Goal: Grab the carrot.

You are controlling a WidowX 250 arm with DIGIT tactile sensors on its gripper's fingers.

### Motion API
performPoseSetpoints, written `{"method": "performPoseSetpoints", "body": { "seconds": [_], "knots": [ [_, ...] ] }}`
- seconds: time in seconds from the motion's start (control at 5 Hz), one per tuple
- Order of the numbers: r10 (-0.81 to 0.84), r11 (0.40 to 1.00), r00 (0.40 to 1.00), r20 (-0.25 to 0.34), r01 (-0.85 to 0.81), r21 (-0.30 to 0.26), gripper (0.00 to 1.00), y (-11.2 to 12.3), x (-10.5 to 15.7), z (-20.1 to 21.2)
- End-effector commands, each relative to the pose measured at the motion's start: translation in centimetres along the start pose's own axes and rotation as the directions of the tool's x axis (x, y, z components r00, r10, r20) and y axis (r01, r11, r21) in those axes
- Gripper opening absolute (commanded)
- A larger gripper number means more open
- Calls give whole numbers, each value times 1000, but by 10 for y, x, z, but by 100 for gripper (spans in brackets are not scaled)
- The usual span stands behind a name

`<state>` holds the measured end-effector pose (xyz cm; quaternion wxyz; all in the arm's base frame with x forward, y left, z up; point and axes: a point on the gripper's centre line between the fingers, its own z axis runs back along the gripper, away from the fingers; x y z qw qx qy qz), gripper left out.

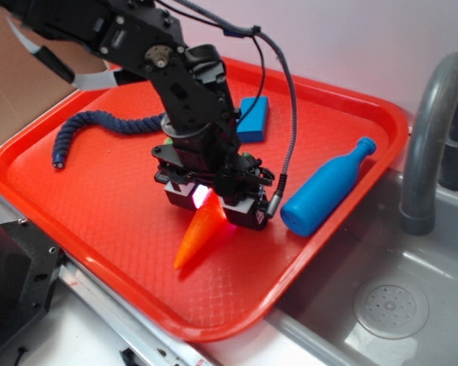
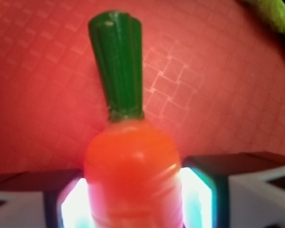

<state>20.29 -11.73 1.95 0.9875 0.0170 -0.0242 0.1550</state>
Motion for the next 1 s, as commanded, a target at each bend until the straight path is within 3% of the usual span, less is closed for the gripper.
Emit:
{"method": "performPoseSetpoints", "body": {
  "seconds": [0.0, 0.2, 0.4, 0.6, 0.8],
  "knots": [
    [-269, 962, 963, 23, 270, -43, 0, 21, 27, 78],
    [-316, 932, 943, 105, 329, -151, 0, 40, 26, 129],
    [-292, 928, 945, 149, 317, -195, 0, 58, 18, 178],
    [-218, 943, 961, 169, 252, -219, 0, 77, 13, 215],
    [-166, 946, 978, 127, 194, -260, 0, 75, 15, 212]
  ]
}}
